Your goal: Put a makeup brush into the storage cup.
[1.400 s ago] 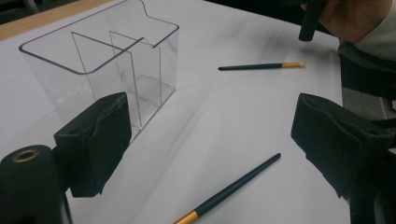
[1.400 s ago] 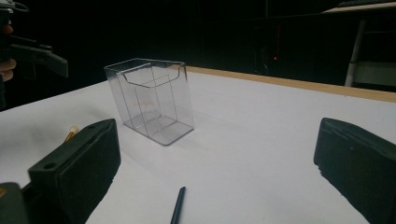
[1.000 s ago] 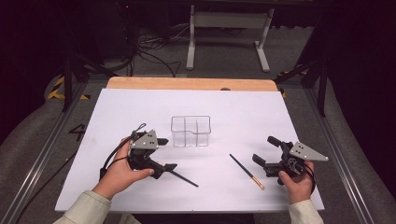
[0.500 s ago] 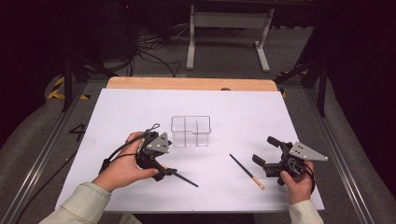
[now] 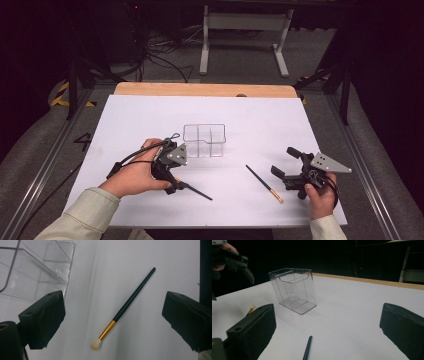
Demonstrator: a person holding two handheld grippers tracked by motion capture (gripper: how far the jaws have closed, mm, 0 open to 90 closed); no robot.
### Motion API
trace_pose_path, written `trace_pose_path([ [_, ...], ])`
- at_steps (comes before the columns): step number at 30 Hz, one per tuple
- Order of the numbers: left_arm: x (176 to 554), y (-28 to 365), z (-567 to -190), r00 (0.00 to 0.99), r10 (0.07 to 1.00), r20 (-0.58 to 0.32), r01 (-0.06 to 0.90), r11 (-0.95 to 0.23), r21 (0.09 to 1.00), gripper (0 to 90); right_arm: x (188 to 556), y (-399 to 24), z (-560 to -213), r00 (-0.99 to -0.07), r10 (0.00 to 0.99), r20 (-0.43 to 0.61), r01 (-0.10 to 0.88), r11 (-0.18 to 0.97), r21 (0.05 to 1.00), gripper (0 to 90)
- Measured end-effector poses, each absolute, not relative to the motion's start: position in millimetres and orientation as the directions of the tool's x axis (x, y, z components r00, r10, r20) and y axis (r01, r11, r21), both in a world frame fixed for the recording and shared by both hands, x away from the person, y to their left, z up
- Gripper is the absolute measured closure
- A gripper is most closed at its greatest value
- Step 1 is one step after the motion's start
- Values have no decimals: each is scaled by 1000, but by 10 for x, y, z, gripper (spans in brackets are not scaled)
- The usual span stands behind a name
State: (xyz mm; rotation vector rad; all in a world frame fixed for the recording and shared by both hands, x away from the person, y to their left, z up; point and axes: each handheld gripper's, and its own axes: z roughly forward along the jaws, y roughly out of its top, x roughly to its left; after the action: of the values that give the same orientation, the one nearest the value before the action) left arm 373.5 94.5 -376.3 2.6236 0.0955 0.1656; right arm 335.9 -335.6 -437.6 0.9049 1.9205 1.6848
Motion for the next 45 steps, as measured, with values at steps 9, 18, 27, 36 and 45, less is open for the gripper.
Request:
trace_pose_path([
  [9,3748,832,-3826,993,4,119,-45,-915,400,121,3302,-3403,-4373,-687,720,98,193,50,980,12],
  [18,3784,742,-3876,992,-42,116,-81,-931,356,187,3226,-3469,-4379,-668,737,102,201,47,978,14],
  [27,3807,702,-4006,995,-60,83,-84,-944,319,303,3190,-3507,-4378,-662,741,110,201,35,979,14],
  [36,3849,701,-4091,997,-58,47,-69,-953,295,425,3192,-3509,-4381,-667,737,113,203,34,979,14],
  [45,3847,657,-4163,997,-80,13,-81,-956,282,518,3194,-3517,-4388,-669,734,120,207,29,978,15],
])
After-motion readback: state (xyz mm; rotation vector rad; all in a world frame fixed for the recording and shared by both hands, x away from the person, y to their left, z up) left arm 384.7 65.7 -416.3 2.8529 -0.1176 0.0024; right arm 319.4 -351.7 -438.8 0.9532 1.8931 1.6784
